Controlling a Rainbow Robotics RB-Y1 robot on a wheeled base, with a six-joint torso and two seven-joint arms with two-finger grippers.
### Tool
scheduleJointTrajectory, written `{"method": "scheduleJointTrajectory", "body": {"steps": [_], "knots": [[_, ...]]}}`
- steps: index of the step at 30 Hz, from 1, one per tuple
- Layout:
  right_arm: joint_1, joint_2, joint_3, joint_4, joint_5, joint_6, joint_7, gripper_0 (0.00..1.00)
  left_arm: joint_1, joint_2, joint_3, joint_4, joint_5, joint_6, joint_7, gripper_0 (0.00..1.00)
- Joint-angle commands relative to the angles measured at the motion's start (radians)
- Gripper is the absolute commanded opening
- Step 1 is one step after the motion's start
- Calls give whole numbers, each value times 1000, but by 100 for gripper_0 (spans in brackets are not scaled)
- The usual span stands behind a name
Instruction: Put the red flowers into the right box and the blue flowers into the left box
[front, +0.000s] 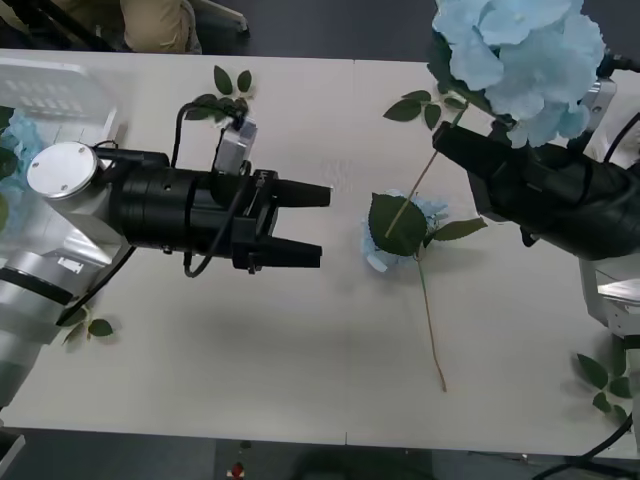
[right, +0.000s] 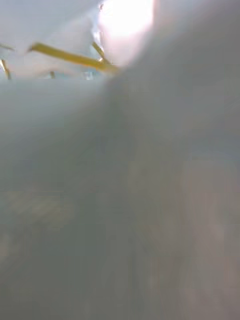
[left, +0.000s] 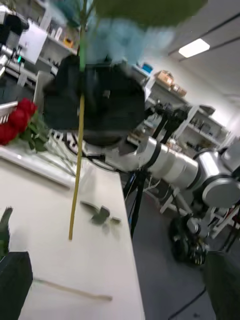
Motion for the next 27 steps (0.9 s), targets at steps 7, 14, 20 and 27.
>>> {"method": "scheduleJointTrajectory", "body": {"steps": [7,14,20,27], "knots": [[-62,-4,32,-38,-45,-3,-37,0,-70,2,-53,-17,-75,-52,26,100],[-61,-4,46,-33,-44,4,-42,0,-73,-39,-75,-17,-79,-113,26,100],[-61,-4,46,-33,-36,4,-41,0,-75,-88,-78,-17,-116,-145,26,100],[-61,-4,47,-33,-36,7,-42,0,-78,-128,-79,-17,-127,-167,26,0]]}}
